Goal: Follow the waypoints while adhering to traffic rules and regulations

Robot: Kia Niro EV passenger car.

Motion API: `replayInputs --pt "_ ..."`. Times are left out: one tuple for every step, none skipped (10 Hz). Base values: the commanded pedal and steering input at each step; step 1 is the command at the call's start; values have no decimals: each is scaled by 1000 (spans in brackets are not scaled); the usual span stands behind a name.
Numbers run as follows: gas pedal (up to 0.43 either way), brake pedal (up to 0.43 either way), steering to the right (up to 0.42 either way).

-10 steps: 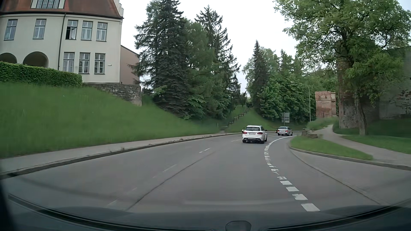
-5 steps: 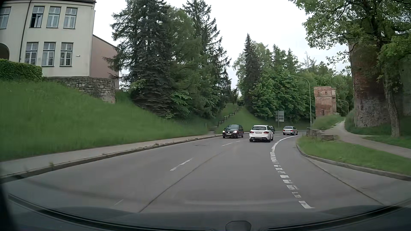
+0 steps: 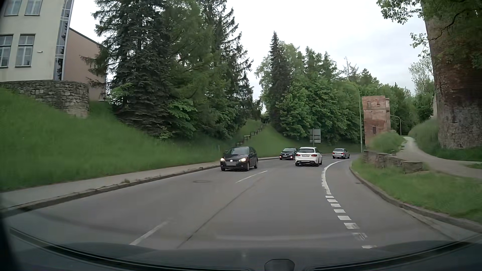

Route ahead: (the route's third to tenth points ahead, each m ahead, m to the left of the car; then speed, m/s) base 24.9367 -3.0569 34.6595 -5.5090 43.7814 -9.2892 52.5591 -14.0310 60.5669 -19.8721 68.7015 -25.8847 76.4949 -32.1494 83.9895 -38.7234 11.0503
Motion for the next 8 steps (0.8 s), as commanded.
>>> replayInputs --pt "67 0 60" --pt "79 0 60" --pt "79 0 57" --pt "79 0 56" --pt "79 0 55" --pt "79 0 54" --pt "79 0 52" --pt "79 0 51"
